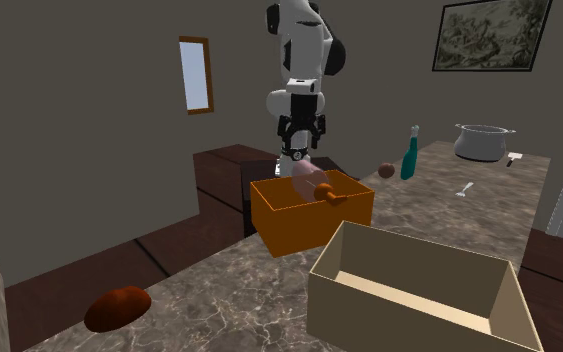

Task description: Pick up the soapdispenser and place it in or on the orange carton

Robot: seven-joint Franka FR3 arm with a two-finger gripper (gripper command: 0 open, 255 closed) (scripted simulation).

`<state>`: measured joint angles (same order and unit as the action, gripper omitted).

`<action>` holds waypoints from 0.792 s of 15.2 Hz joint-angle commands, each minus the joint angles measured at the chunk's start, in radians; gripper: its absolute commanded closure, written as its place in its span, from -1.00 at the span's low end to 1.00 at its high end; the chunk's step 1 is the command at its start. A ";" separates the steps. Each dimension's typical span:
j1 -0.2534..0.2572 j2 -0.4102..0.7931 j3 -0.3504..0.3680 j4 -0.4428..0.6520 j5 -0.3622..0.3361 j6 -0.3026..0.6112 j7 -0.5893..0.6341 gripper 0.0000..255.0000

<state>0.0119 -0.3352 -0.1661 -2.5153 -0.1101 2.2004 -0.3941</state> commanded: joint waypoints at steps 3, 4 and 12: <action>0.002 -0.048 0.009 0.063 0.003 -0.112 0.001 -1.00; 0.002 -0.059 0.011 0.082 0.004 -0.140 0.001 -1.00; 0.002 -0.059 0.011 0.082 0.004 -0.140 0.001 -1.00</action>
